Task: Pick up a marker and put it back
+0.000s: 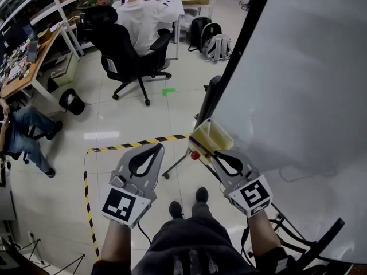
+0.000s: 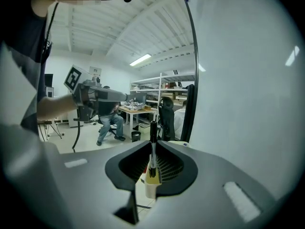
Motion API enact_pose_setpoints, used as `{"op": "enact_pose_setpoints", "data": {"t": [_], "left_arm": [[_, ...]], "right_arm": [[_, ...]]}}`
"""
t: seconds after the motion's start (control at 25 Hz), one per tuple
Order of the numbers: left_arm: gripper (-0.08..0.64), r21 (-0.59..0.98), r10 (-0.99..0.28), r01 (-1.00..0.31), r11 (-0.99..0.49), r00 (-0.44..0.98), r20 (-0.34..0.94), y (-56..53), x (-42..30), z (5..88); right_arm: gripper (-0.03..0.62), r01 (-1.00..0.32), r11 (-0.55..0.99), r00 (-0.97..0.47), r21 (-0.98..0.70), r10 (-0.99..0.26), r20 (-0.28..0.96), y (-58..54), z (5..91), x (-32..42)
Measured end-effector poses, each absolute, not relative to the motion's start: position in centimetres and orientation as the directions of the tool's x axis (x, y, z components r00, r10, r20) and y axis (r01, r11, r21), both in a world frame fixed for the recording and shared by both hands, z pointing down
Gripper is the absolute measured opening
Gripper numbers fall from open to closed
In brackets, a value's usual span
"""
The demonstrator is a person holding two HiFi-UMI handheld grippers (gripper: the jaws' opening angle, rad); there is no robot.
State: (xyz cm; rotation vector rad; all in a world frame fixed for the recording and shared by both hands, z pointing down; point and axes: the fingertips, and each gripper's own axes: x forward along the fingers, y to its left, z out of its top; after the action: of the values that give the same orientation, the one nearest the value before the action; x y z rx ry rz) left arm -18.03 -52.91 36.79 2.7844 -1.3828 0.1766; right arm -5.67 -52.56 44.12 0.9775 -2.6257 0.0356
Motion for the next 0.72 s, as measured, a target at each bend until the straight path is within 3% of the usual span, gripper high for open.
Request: {"op": "enact_pose_setpoints", "data": {"t": [0.72], "left_arm": [[0.006,-0.010,-0.781,-0.788,-0.615,0.607,0.145,-53.1,-17.2,38.2]], "right_arm": [[0.066,-0.658,0.746,-0.682,0.103,-0.649,0.337,-52.4,48.0,-4.9]]}}
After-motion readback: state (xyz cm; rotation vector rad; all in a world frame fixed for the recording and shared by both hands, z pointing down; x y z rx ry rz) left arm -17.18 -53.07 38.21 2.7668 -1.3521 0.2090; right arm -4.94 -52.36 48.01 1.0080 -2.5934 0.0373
